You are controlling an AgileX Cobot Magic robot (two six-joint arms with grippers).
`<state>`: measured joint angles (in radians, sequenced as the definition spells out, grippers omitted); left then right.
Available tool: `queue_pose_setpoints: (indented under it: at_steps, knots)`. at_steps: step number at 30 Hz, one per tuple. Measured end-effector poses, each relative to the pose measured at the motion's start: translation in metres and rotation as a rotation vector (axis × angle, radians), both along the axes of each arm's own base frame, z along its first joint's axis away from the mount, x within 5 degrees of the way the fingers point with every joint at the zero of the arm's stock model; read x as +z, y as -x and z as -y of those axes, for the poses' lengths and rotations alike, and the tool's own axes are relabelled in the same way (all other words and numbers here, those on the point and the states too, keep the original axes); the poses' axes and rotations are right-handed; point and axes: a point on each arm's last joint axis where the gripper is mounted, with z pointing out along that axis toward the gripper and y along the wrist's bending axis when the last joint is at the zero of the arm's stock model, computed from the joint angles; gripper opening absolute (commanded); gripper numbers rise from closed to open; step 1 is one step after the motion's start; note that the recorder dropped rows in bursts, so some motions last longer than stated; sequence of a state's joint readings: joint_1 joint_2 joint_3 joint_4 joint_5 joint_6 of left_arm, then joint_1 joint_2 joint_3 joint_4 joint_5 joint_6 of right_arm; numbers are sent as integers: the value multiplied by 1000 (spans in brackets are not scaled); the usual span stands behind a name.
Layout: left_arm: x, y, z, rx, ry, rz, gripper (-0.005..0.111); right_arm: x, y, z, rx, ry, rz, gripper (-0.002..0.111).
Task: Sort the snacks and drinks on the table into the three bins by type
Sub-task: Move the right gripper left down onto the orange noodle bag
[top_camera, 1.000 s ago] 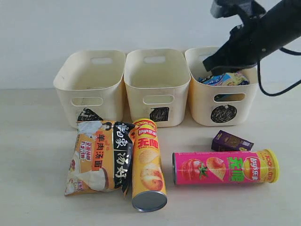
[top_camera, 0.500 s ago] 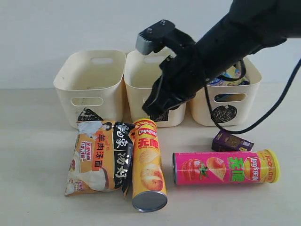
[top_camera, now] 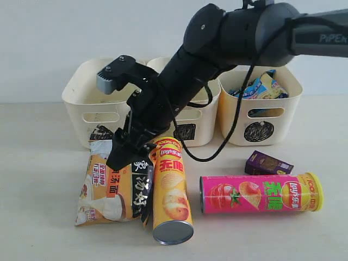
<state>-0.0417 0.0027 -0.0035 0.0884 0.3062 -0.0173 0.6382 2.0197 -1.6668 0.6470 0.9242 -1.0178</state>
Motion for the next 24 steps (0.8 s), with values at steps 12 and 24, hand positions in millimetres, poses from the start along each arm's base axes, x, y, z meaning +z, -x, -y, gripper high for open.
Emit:
queue_pose_setpoints:
  at_steps: [12, 24]
  knots:
    - [0, 0, 0, 0, 0, 0, 4, -21, -26, -15, 111, 65, 81, 81]
    - [0, 0, 0, 0, 0, 0, 4, -28, -37, -17, 116, 69, 209, 81]
